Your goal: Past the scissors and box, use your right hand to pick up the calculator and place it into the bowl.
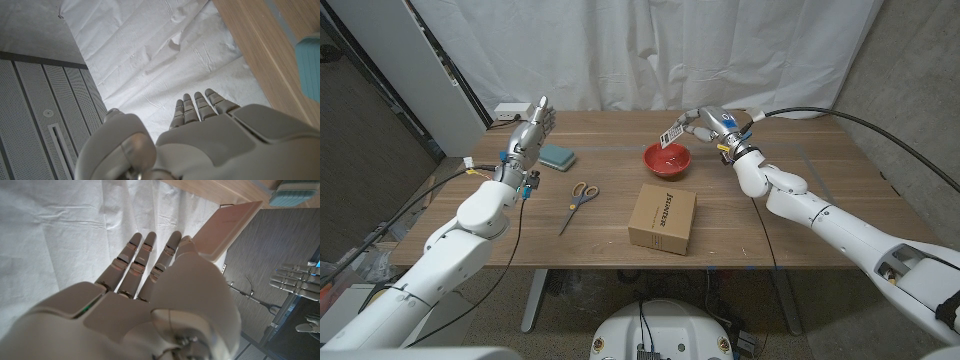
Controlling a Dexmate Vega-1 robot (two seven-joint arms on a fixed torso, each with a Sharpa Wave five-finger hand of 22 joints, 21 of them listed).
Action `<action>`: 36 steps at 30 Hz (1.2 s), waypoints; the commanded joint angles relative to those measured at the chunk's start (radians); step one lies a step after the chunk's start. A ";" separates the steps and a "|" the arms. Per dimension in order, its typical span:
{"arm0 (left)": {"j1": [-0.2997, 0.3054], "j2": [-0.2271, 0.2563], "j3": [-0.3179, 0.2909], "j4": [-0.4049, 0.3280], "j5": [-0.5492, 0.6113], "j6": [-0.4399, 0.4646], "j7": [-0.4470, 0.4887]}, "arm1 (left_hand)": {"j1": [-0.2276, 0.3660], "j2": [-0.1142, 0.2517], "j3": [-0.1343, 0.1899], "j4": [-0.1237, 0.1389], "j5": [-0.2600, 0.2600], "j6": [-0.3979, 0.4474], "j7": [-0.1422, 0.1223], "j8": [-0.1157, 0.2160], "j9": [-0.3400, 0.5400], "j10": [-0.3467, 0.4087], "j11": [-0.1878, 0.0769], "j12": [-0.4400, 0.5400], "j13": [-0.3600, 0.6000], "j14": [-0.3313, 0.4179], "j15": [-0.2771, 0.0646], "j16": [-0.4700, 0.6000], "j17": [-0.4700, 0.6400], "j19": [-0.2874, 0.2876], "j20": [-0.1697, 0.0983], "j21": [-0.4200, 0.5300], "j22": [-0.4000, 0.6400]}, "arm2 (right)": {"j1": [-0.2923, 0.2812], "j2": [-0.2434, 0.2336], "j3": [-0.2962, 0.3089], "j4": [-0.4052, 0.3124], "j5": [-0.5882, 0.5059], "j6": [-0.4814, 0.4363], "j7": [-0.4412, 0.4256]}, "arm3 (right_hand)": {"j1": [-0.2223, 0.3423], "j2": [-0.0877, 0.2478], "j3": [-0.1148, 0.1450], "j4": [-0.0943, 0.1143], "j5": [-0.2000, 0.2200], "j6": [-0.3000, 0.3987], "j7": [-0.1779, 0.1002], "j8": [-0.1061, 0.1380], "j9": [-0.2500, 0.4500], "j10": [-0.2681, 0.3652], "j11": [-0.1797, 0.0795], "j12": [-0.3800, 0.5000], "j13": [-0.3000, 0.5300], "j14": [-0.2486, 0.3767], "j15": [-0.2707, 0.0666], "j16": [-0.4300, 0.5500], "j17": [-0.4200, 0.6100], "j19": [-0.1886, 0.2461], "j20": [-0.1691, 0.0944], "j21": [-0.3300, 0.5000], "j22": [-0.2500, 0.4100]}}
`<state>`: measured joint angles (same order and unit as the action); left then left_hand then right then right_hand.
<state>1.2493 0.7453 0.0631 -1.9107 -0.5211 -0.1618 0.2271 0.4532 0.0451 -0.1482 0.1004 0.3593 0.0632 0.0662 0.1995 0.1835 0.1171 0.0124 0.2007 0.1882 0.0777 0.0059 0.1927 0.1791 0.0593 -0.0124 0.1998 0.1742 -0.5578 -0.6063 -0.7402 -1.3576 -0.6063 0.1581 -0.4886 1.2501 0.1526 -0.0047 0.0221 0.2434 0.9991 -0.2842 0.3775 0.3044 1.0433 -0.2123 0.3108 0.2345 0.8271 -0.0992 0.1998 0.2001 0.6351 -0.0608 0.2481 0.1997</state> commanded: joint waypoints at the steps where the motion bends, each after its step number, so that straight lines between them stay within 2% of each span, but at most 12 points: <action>1: -0.003 0.001 -0.003 0.008 -0.007 0.001 0.001 | 0.009 0.004 -0.009 -0.001 -0.001 0.012 0.000 0.000 0.006 0.004 -0.003 0.002 0.003 0.003 0.005 -0.002 0.005 -0.003 0.000 -0.001 0.005 | 0.048 0.018 -0.050 0.060 -0.011 0.006 0.009 | -0.009 0.003 0.004 0.002 -0.001 0.064 0.063 0.002 0.000 0.001 0.003 -0.003 0.006 0.010 -0.119 0.001 0.000 0.005 -0.115 -0.001 0.004; 17: 0.005 -0.002 -0.014 0.025 -0.016 -0.005 -0.001 | 0.011 0.006 -0.012 -0.002 -0.002 0.013 0.000 0.000 0.006 0.006 -0.003 0.002 0.003 0.003 0.007 -0.003 0.005 -0.004 0.000 -0.001 0.005 | 0.080 0.048 -0.089 0.111 -0.003 -0.002 0.019 | -0.011 0.001 0.005 0.003 -0.002 0.066 0.063 -0.003 -0.008 0.000 0.002 -0.004 0.006 0.015 -0.118 0.001 0.000 0.008 -0.113 -0.001 0.003; 27: -0.008 -0.004 -0.005 0.039 -0.015 -0.011 -0.006 | 0.012 0.007 -0.013 -0.002 -0.002 0.012 -0.002 0.000 0.006 0.006 -0.002 0.002 0.003 0.003 0.007 -0.003 0.005 -0.005 0.000 -0.001 0.005 | 0.076 0.046 -0.100 0.110 -0.001 -0.015 0.017 | -0.012 0.002 0.007 0.004 -0.003 0.065 0.063 -0.005 -0.011 -0.002 0.002 -0.006 0.006 0.019 -0.118 0.002 0.001 0.009 -0.112 -0.001 0.003; 36: -0.011 -0.006 -0.001 0.049 -0.018 -0.015 -0.007 | 0.012 0.008 -0.014 -0.002 -0.002 0.013 -0.001 0.000 0.006 0.005 -0.003 0.002 0.003 0.002 0.008 -0.003 0.005 -0.005 0.001 -0.001 0.005 | 0.073 0.042 -0.110 0.106 -0.002 -0.024 0.033 | -0.013 0.004 0.011 0.004 -0.006 0.044 0.062 -0.017 -0.017 -0.020 0.002 -0.015 0.005 0.019 -0.119 0.001 0.001 0.007 -0.110 -0.003 0.004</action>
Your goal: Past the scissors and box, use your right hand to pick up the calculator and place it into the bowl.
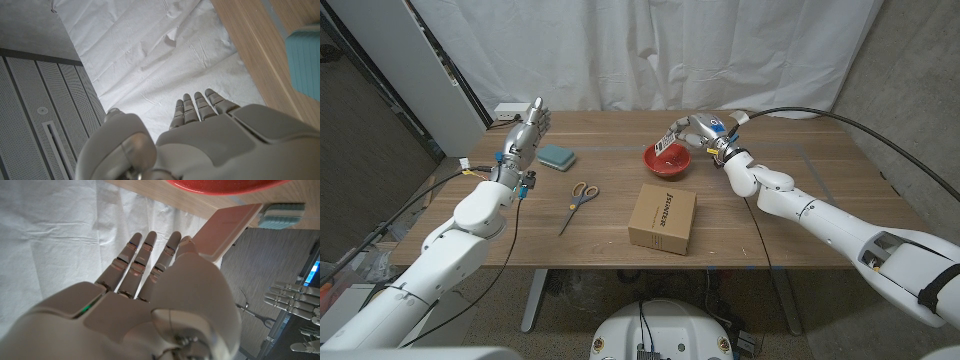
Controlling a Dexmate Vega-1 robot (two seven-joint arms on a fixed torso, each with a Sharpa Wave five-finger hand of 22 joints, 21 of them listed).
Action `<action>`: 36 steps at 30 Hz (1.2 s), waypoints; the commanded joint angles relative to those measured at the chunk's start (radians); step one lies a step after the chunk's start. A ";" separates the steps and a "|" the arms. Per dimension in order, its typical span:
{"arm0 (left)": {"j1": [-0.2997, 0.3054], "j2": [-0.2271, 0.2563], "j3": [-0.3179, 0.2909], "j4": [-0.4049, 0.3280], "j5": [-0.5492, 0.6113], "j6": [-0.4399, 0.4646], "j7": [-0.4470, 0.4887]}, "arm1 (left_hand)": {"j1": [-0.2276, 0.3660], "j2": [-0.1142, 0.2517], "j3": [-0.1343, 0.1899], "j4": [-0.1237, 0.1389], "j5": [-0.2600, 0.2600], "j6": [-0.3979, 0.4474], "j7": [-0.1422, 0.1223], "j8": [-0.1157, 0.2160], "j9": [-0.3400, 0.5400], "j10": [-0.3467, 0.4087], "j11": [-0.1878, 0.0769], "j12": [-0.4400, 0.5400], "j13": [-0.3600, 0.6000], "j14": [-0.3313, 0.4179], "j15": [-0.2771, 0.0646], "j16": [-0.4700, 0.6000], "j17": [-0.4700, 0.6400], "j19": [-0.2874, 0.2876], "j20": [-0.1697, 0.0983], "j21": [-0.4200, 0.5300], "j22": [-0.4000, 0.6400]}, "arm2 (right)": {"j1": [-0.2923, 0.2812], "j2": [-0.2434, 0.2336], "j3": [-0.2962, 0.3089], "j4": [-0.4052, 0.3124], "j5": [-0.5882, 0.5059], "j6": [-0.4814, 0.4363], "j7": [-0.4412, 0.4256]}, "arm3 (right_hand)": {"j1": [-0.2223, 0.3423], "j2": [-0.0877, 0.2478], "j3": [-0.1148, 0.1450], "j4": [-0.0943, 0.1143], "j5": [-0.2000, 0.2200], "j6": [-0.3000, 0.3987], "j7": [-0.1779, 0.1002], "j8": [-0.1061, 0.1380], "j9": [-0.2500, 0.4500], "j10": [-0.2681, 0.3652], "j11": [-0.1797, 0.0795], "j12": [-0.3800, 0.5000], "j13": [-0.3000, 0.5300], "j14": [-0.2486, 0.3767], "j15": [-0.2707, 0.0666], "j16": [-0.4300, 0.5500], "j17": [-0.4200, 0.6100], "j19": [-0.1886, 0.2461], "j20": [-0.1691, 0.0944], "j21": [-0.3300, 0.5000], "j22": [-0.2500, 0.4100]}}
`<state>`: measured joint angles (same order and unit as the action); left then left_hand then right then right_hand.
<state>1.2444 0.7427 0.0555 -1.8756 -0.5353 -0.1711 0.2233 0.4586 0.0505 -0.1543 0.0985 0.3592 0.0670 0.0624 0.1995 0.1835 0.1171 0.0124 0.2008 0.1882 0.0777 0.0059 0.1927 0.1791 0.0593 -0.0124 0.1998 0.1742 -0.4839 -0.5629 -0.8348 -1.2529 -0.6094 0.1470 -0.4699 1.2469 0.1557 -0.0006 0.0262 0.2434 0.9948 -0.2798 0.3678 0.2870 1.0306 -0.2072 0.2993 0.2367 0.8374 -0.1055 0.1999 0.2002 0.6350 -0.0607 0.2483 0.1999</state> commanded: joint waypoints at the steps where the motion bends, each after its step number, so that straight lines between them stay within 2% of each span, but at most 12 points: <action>1: -0.006 -0.003 0.007 0.014 -0.004 -0.006 -0.003 | 0.007 0.002 -0.009 0.000 -0.002 0.010 0.003 0.000 0.006 0.005 -0.003 0.002 0.003 0.003 0.007 -0.003 0.005 -0.005 0.001 -0.001 0.005 | 0.001 0.000 -0.018 0.005 0.000 -0.012 0.015 | -0.010 0.001 0.007 0.000 -0.006 0.047 0.058 -0.009 0.000 -0.010 -0.004 -0.004 0.003 0.009 -0.112 0.001 0.001 0.006 -0.110 -0.003 0.003; 16: -0.012 0.001 0.008 0.028 -0.012 -0.008 -0.010 | 0.008 0.004 -0.011 0.000 -0.003 0.009 0.003 0.000 0.006 0.006 -0.003 0.002 0.003 0.003 0.007 -0.003 0.005 -0.006 0.001 -0.001 0.005 | 0.014 0.016 -0.034 0.040 0.011 -0.019 0.035 | -0.013 0.001 0.010 0.001 -0.010 0.032 0.057 -0.020 -0.007 -0.036 -0.005 -0.017 -0.001 0.002 -0.108 -0.002 0.003 0.000 -0.104 -0.006 0.004; 30: -0.016 0.003 0.009 0.034 -0.015 -0.009 -0.009 | 0.010 0.006 -0.013 0.000 -0.003 0.008 0.002 -0.001 0.006 0.004 -0.003 0.001 0.003 0.003 0.007 -0.003 0.005 -0.006 0.002 -0.001 0.005 | 0.025 0.018 -0.051 0.055 0.013 -0.023 0.051 | -0.024 -0.002 0.010 0.006 -0.015 -0.003 0.057 -0.043 -0.017 -0.082 -0.004 -0.036 -0.004 -0.016 -0.104 -0.006 0.006 -0.015 -0.094 -0.012 0.005; 36: -0.024 0.001 0.015 0.041 -0.014 -0.011 -0.010 | 0.010 0.006 -0.014 0.000 -0.004 0.008 0.001 -0.001 0.006 0.005 -0.002 0.002 0.003 0.002 0.007 -0.003 0.005 -0.007 0.002 -0.001 0.005 | 0.029 0.016 -0.054 0.059 0.015 -0.022 0.061 | -0.028 -0.004 0.012 0.006 -0.016 -0.037 0.056 -0.060 -0.022 -0.116 -0.005 -0.048 -0.005 -0.032 -0.102 -0.009 0.008 -0.024 -0.089 -0.015 0.005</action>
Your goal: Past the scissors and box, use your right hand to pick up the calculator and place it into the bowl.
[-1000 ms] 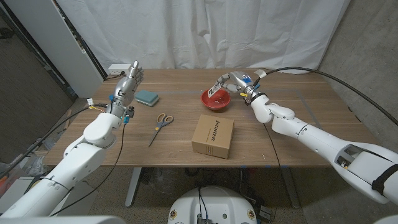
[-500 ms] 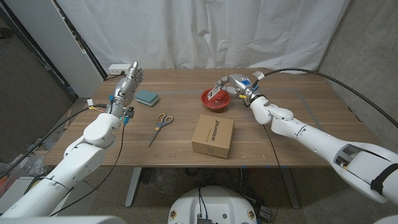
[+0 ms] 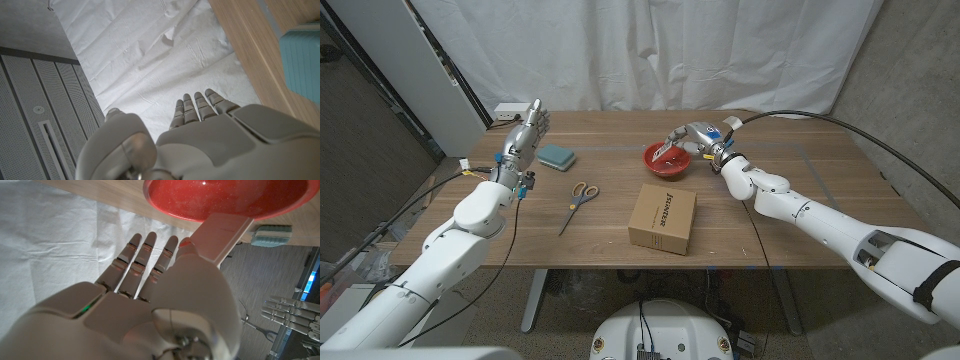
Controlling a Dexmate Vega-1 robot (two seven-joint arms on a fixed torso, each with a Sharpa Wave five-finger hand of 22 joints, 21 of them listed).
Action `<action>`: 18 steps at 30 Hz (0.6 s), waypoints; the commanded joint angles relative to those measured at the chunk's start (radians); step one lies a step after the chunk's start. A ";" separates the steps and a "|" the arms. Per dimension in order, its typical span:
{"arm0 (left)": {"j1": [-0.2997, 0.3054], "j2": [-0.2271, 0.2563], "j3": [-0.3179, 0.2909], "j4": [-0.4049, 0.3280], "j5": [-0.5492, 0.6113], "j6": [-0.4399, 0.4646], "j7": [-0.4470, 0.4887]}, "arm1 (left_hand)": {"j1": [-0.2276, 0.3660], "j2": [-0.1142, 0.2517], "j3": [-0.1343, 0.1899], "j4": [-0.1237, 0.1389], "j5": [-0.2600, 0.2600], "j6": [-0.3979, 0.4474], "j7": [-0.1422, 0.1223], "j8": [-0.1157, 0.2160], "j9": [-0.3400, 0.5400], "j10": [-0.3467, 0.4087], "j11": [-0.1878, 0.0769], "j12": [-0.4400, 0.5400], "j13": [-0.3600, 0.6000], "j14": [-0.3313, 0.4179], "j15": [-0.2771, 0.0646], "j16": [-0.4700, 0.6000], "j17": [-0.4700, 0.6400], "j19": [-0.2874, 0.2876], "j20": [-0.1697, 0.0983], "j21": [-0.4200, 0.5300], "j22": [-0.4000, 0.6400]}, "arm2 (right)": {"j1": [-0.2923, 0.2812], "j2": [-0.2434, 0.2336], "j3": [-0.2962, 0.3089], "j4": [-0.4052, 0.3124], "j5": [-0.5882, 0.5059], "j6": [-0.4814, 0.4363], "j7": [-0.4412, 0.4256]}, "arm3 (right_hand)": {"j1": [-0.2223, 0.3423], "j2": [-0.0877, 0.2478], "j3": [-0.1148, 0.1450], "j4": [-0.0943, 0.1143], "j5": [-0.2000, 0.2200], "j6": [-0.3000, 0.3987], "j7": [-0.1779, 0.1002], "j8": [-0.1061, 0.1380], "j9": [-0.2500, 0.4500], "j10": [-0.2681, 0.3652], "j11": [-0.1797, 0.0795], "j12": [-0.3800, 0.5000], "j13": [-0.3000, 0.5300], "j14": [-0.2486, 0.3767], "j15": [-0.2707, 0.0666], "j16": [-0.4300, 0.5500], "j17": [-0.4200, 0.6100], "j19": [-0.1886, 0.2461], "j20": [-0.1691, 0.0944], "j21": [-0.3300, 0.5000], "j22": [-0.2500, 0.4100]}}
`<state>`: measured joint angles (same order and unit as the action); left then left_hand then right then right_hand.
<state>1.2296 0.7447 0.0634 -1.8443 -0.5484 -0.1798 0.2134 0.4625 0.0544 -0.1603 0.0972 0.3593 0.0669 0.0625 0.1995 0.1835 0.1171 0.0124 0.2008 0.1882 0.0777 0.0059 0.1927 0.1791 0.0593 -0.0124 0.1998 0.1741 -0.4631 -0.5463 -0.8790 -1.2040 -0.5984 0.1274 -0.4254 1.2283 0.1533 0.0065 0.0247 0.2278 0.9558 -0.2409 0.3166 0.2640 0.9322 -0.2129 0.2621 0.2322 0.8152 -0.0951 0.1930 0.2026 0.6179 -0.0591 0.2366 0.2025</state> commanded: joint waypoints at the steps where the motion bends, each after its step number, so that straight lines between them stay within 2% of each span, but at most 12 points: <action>1: -0.011 -0.002 0.009 0.011 -0.001 -0.001 0.000 | 0.007 0.002 -0.008 0.001 -0.004 0.008 0.002 -0.001 0.006 0.005 -0.003 0.001 0.003 0.002 0.006 -0.003 0.005 -0.007 0.002 -0.001 0.005 | 0.009 -0.001 -0.010 0.010 0.005 -0.004 0.019 | -0.010 -0.002 0.005 0.008 0.000 -0.002 0.017 -0.011 0.001 -0.025 0.001 -0.013 -0.001 -0.012 -0.112 -0.002 0.006 -0.007 -0.090 -0.004 0.002; 5: -0.014 -0.005 0.013 0.016 0.000 -0.003 0.002 | 0.007 0.003 -0.008 0.001 -0.004 0.008 0.001 -0.001 0.006 0.005 -0.003 0.001 0.003 0.001 0.006 -0.004 0.005 -0.008 0.003 -0.002 0.005 | 0.012 -0.006 -0.014 0.001 0.006 -0.016 0.050 | -0.013 -0.005 0.006 0.007 0.001 -0.033 0.017 -0.027 -0.002 -0.049 0.001 -0.021 -0.001 -0.028 -0.109 -0.005 0.008 -0.016 -0.083 -0.007 0.002; 6: -0.015 -0.006 0.014 0.016 0.000 -0.003 0.003 | 0.007 0.003 -0.008 0.001 -0.004 0.009 0.001 -0.001 0.006 0.005 -0.001 0.002 0.003 0.001 0.006 -0.004 0.005 -0.007 0.002 -0.001 0.005 | 0.013 -0.006 -0.016 0.001 0.003 -0.017 0.051 | -0.011 -0.002 0.011 0.004 0.002 -0.052 0.016 -0.032 0.003 -0.080 0.000 -0.030 -0.002 -0.038 -0.109 -0.003 0.011 -0.022 -0.081 -0.009 0.001; 18: -0.020 -0.010 0.021 0.022 0.000 -0.007 0.007 | 0.009 0.004 -0.010 0.001 -0.004 0.008 0.001 -0.001 0.006 0.005 -0.005 0.002 0.003 0.001 0.007 -0.004 0.005 -0.009 0.004 -0.002 0.005 | 0.017 -0.020 -0.023 -0.012 -0.008 -0.016 0.076 | -0.006 -0.009 0.016 -0.004 0.000 -0.078 0.017 -0.043 0.004 -0.095 0.001 -0.032 -0.002 -0.058 -0.107 -0.006 0.013 -0.036 -0.069 -0.014 0.001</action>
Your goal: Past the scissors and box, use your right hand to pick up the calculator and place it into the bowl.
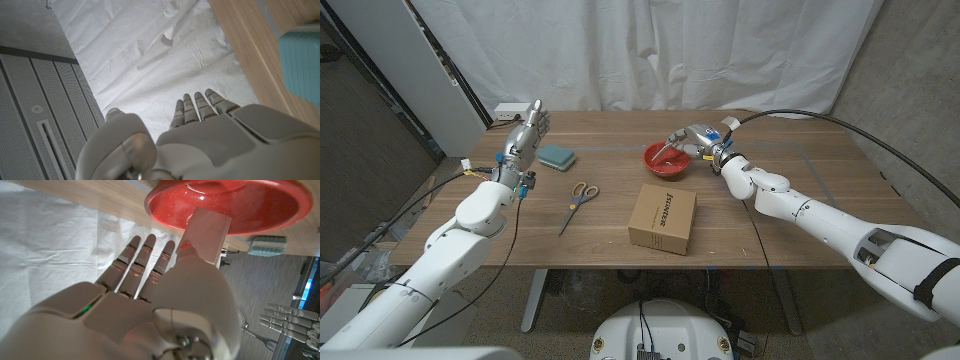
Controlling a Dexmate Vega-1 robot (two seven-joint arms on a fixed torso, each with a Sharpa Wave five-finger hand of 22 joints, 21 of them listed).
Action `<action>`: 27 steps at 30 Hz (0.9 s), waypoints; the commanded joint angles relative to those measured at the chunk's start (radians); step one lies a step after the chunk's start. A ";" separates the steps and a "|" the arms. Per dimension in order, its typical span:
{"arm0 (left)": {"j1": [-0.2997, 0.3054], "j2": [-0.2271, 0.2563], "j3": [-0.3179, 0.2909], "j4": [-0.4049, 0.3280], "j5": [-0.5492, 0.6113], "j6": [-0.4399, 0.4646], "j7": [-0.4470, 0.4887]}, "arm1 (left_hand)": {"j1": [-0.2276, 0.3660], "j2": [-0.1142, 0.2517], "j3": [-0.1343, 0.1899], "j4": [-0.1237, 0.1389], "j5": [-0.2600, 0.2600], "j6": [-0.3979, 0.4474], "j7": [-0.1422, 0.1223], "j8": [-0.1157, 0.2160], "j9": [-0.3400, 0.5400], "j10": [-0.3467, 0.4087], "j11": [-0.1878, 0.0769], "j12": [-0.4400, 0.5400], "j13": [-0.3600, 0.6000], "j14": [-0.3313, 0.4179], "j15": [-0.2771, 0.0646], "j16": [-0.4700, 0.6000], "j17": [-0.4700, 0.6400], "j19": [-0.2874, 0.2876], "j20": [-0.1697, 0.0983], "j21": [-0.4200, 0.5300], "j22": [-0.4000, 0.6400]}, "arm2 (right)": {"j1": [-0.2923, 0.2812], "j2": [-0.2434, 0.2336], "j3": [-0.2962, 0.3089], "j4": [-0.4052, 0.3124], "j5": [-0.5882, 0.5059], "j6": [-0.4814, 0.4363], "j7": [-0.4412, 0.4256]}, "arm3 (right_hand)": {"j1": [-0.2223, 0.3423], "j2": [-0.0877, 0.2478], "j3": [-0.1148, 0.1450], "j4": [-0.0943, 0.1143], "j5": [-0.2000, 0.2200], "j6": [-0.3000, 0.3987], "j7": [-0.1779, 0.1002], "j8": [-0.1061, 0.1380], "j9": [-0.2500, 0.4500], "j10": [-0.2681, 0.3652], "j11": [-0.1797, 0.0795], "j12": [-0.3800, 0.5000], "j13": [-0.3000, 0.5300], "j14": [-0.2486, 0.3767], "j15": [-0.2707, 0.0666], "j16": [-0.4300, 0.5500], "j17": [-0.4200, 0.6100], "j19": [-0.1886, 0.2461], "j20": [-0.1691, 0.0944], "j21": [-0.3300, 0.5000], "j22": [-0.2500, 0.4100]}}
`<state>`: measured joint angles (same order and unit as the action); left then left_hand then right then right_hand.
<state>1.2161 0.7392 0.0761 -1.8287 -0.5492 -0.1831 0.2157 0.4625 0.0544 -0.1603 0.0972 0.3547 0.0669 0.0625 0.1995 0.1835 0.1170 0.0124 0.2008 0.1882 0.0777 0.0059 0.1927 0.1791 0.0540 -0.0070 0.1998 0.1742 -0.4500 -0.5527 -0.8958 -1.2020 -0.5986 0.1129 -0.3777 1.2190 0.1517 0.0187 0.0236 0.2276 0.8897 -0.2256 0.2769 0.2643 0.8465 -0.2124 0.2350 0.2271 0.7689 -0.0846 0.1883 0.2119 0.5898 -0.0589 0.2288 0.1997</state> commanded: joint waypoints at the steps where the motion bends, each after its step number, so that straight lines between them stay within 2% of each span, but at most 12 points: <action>1: -0.008 -0.005 0.009 0.007 0.001 -0.004 0.005 | 0.009 0.004 -0.011 0.001 0.000 0.008 0.000 -0.001 0.006 0.005 -0.005 0.001 0.003 0.002 0.007 -0.003 0.005 -0.004 -0.002 -0.002 0.005 | 0.004 -0.017 -0.007 -0.016 -0.009 0.001 0.031 | 0.001 -0.008 0.003 -0.003 0.000 -0.014 0.001 -0.004 0.004 -0.012 0.000 -0.006 0.003 -0.014 -0.116 -0.001 0.004 -0.009 -0.069 -0.006 0.003; 14: -0.024 -0.008 0.023 0.019 0.000 -0.007 -0.002 | 0.010 0.005 -0.013 0.001 0.000 0.008 0.001 -0.001 0.006 0.005 -0.004 0.001 0.003 0.001 0.007 -0.003 0.005 -0.004 -0.001 -0.002 0.005 | -0.015 -0.046 0.004 -0.052 -0.016 -0.009 0.056 | -0.037 -0.024 -0.005 0.005 -0.009 -0.083 0.002 -0.033 0.004 -0.085 0.003 -0.021 0.001 -0.089 -0.106 -0.007 0.011 -0.046 -0.044 -0.016 0.002; 20: -0.031 -0.009 0.028 0.027 -0.003 -0.011 -0.007 | 0.011 0.006 -0.014 0.001 -0.001 0.008 0.002 -0.001 0.006 0.004 -0.005 0.001 0.003 0.002 0.006 -0.003 0.005 -0.004 -0.001 -0.001 0.005 | -0.023 -0.055 0.011 -0.071 -0.017 -0.011 0.065 | -0.050 -0.029 -0.007 0.006 -0.008 -0.124 0.003 -0.048 0.006 -0.133 0.006 -0.029 0.001 -0.126 -0.090 -0.009 0.009 -0.059 -0.036 -0.018 0.001; 27: -0.032 -0.007 0.028 0.031 -0.006 -0.016 -0.009 | 0.011 0.006 -0.015 0.001 -0.001 0.008 0.000 -0.001 0.006 0.005 -0.004 0.001 0.003 0.001 0.005 -0.003 0.005 -0.004 -0.001 -0.001 0.005 | -0.028 -0.069 0.022 -0.096 -0.020 -0.002 0.070 | -0.094 -0.036 -0.019 0.023 -0.009 -0.174 0.003 -0.064 0.007 -0.169 0.010 -0.027 0.001 -0.164 -0.070 -0.006 0.008 -0.070 -0.021 -0.017 0.001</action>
<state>1.1907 0.7322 0.0996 -1.8064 -0.5500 -0.1924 0.2132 0.4678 0.0597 -0.1682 0.0969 0.3546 0.0668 0.0625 0.1995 0.1835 0.1170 0.0124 0.2008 0.1881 0.0777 0.0059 0.1927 0.1791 0.0541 -0.0071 0.1998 0.1742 -0.4662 -0.6018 -0.8886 -1.2634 -0.6146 0.1057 -0.3199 1.1424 0.1168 0.0056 0.0365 0.2203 0.7280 -0.2221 0.2177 0.2673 0.6861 -0.2031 0.2068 0.2274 0.6165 -0.0590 0.1807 0.2183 0.5290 -0.0482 0.2105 0.1999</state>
